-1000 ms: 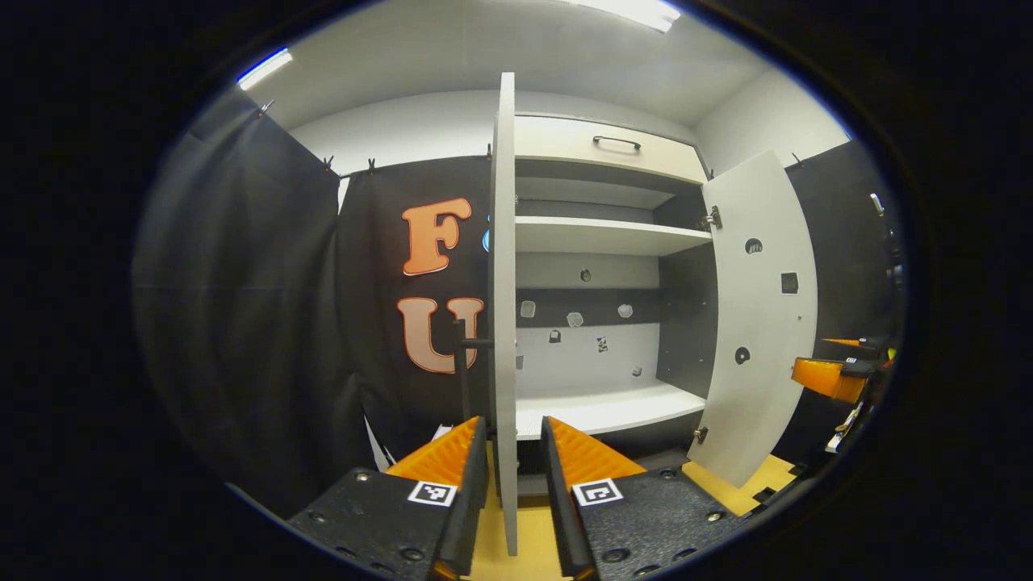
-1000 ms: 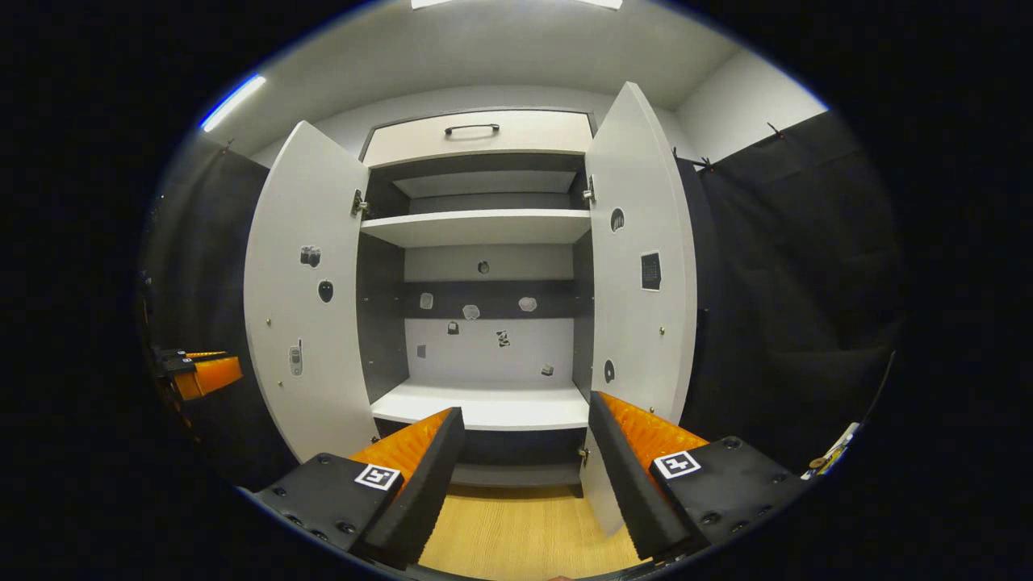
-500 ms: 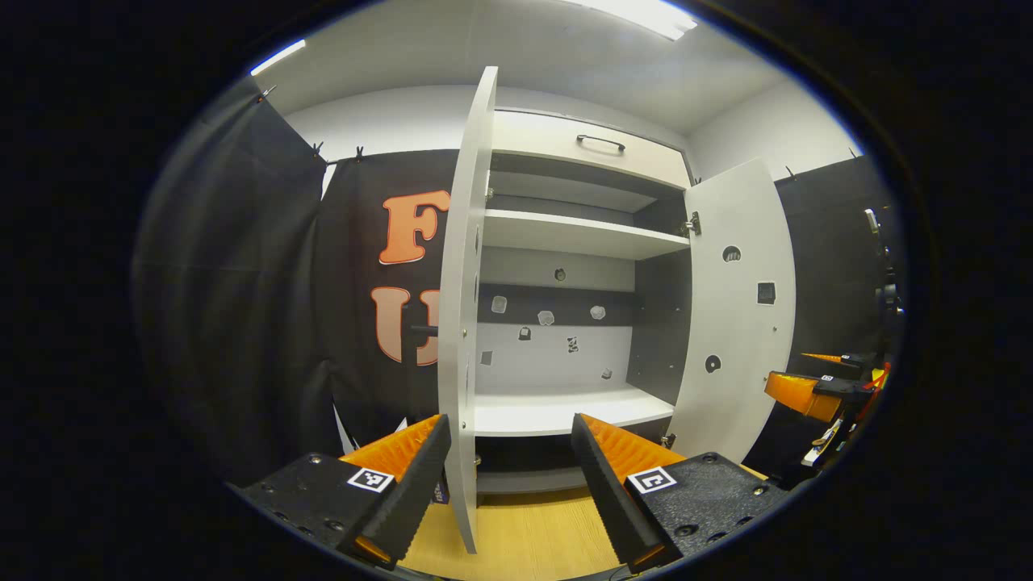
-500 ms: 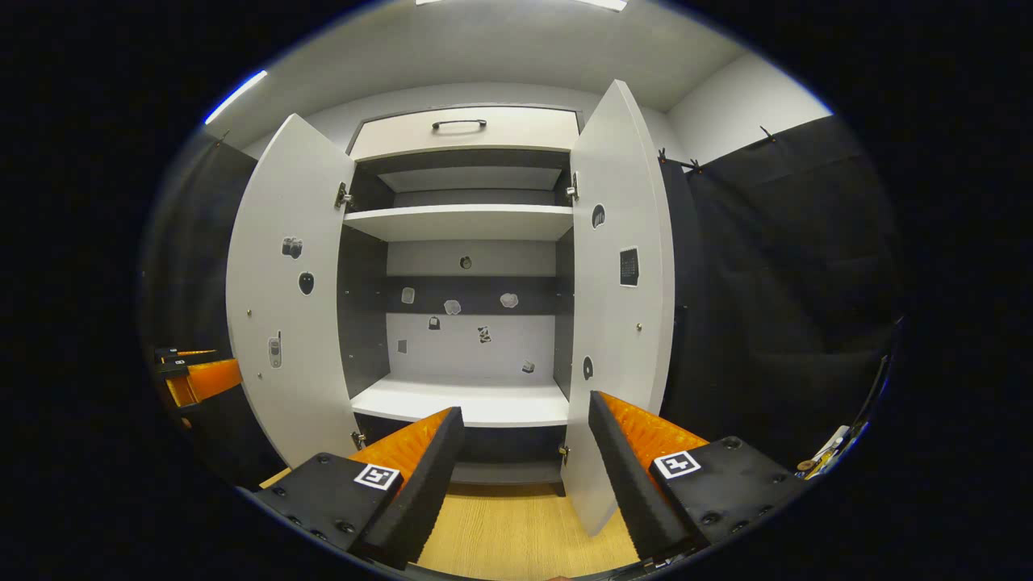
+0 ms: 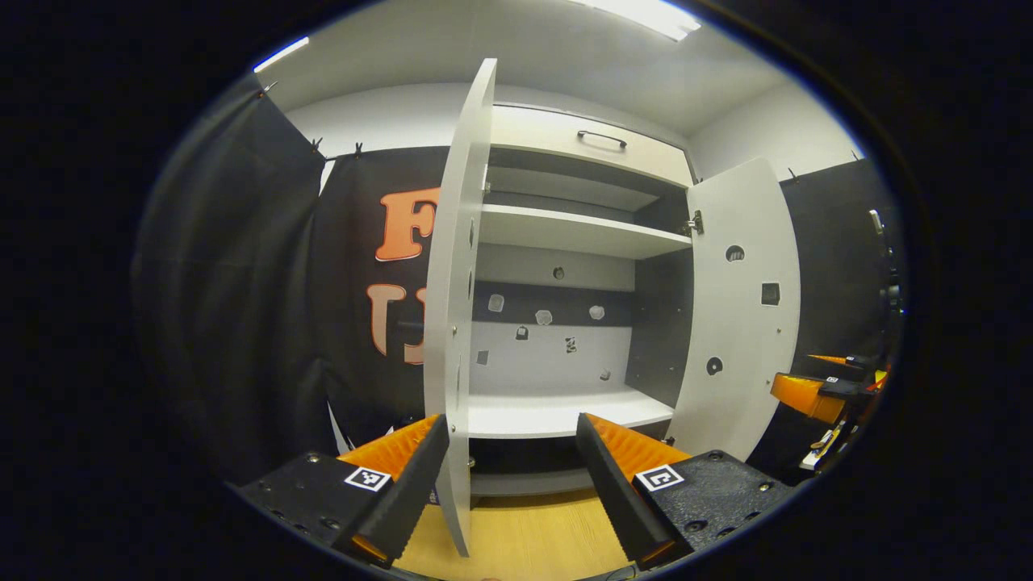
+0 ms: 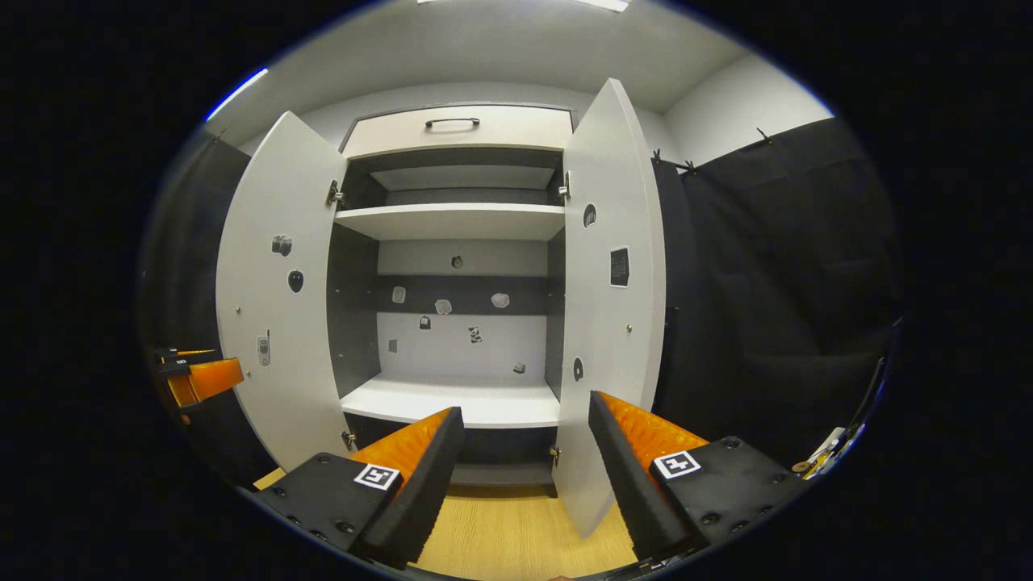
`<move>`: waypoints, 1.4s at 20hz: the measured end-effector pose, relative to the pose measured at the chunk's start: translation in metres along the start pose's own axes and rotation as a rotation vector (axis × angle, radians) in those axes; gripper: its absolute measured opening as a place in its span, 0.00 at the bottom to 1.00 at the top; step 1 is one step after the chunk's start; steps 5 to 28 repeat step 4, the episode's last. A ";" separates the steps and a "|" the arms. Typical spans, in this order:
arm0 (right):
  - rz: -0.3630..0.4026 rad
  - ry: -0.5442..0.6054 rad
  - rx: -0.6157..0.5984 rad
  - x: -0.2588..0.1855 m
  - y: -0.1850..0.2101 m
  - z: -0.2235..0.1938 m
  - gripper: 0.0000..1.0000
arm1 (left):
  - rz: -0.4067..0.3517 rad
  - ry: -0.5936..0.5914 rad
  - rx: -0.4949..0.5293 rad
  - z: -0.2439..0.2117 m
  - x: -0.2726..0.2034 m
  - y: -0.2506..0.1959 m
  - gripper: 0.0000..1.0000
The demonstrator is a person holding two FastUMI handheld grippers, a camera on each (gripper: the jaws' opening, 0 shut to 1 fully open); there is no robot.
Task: Open the right door of the double-door shoe cabinet with the right hand, and open the left door with the left hand.
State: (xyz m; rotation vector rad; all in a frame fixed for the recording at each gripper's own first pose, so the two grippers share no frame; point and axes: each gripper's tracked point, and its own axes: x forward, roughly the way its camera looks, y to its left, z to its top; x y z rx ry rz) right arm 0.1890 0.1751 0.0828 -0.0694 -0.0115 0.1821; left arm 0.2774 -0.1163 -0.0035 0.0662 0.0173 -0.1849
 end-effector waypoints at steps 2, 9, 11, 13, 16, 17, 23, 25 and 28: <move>-0.003 -0.001 0.001 0.001 -0.001 0.000 0.89 | 0.004 -0.003 0.004 0.000 0.002 0.001 0.95; -0.007 -0.004 0.001 0.001 -0.002 0.001 0.90 | 0.005 -0.007 0.006 0.002 0.002 0.001 0.98; -0.007 -0.004 0.001 0.001 -0.002 0.001 0.90 | 0.005 -0.007 0.006 0.002 0.002 0.001 0.98; -0.007 -0.004 0.001 0.001 -0.002 0.001 0.90 | 0.005 -0.007 0.006 0.002 0.002 0.001 0.98; -0.007 -0.004 0.001 0.001 -0.002 0.001 0.90 | 0.005 -0.007 0.006 0.002 0.002 0.001 0.98; -0.007 -0.004 0.001 0.001 -0.002 0.001 0.90 | 0.005 -0.007 0.006 0.002 0.002 0.001 0.98; -0.007 -0.004 0.001 0.001 -0.002 0.001 0.90 | 0.005 -0.007 0.006 0.002 0.002 0.001 0.98; -0.007 -0.004 0.001 0.001 -0.002 0.001 0.90 | 0.005 -0.007 0.006 0.002 0.002 0.001 0.98; -0.007 -0.004 0.001 0.001 -0.002 0.001 0.90 | 0.005 -0.007 0.006 0.002 0.002 0.001 0.98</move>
